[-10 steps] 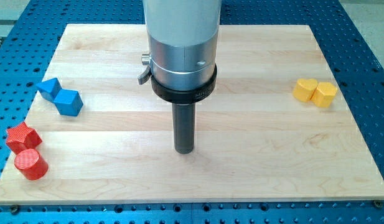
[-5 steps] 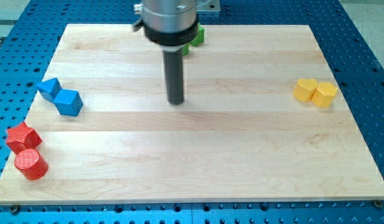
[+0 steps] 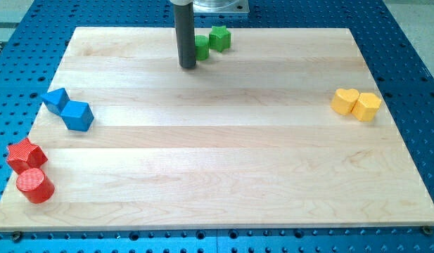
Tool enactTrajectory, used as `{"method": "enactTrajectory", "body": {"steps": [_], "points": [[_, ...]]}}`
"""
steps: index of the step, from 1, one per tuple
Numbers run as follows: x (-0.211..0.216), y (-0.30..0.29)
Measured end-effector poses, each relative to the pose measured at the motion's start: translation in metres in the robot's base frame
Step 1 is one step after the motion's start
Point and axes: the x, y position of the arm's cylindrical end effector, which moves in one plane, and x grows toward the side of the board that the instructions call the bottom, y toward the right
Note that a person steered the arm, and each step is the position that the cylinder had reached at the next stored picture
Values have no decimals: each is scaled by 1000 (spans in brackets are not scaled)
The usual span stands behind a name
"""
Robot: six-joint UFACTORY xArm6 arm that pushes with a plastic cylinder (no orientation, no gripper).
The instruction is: Move the green circle to the left of the green star
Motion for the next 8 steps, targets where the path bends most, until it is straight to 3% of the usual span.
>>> {"method": "enactTrajectory", "body": {"steps": [1,2,3,6,8], "points": [[35,18],[19,69],[-2,79],[-23,-5],[-29,-7]]}}
